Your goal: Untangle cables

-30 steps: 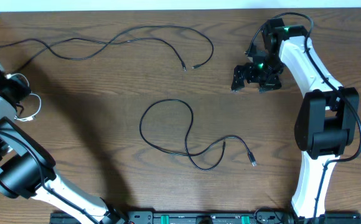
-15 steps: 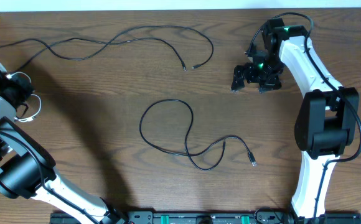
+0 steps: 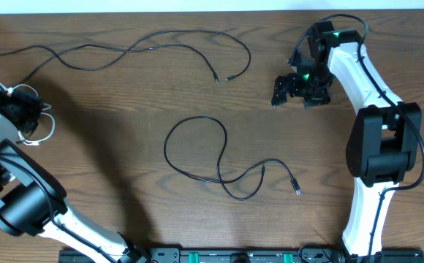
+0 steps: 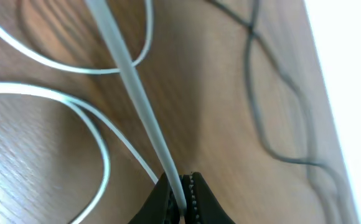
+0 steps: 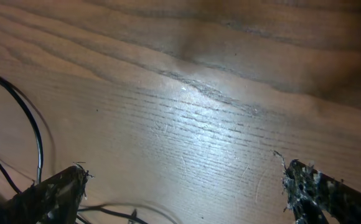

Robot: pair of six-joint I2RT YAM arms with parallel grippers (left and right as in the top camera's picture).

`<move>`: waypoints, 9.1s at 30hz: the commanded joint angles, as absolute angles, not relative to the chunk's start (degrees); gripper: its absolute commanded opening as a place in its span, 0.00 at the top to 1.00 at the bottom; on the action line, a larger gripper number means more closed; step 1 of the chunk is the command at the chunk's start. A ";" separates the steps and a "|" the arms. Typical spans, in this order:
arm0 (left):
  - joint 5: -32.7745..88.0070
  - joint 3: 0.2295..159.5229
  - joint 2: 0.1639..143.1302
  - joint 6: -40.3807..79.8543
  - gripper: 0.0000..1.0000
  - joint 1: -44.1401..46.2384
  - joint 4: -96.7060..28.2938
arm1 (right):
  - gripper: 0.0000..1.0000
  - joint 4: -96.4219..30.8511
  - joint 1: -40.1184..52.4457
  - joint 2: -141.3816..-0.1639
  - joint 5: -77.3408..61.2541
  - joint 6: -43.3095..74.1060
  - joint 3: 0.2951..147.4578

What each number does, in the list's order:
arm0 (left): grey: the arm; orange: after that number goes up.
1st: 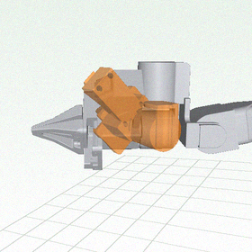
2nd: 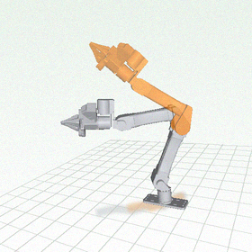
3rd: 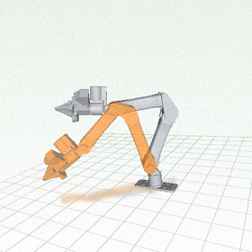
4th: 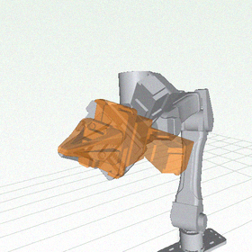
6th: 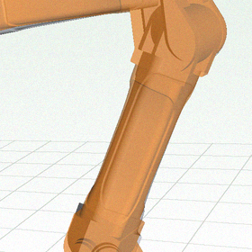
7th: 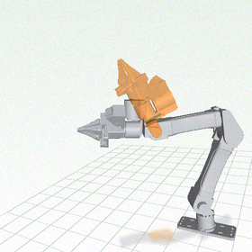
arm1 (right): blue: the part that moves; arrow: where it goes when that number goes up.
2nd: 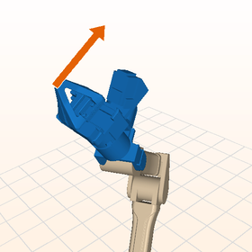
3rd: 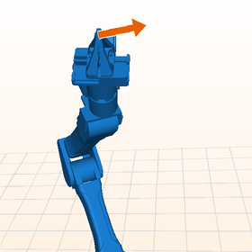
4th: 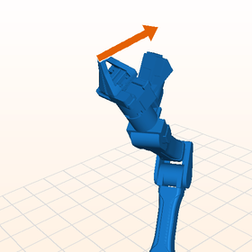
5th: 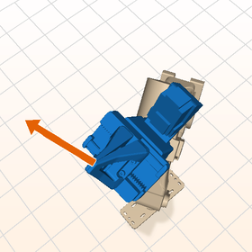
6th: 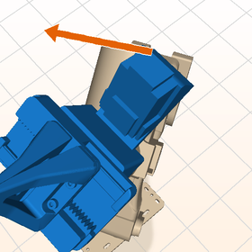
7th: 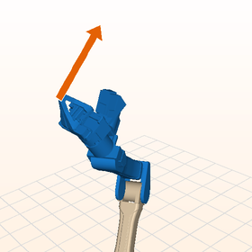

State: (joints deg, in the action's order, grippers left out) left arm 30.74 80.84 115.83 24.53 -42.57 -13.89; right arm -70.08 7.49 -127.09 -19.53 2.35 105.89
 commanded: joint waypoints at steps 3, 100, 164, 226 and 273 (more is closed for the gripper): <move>33.85 81.56 110.00 27.49 0.93 -41.91 -14.55 | 0.01 -69.49 8.03 -126.67 -19.64 2.72 105.62; 6.81 72.79 108.64 10.72 0.29 6.11 -49.52 | 0.01 -68.53 12.84 -126.67 -20.03 7.66 105.62; 8.97 71.24 85.60 3.60 0.93 -0.58 -57.39 | 0.01 -65.91 12.84 -126.67 -19.59 7.66 105.62; 39.77 86.39 72.90 9.13 0.93 -0.58 -51.51 | 0.99 -49.67 26.87 -126.37 -31.38 25.12 105.62; 23.92 85.62 94.65 -16.58 0.10 0.08 -51.70 | 0.99 -65.60 28.08 -120.75 -20.05 5.41 105.65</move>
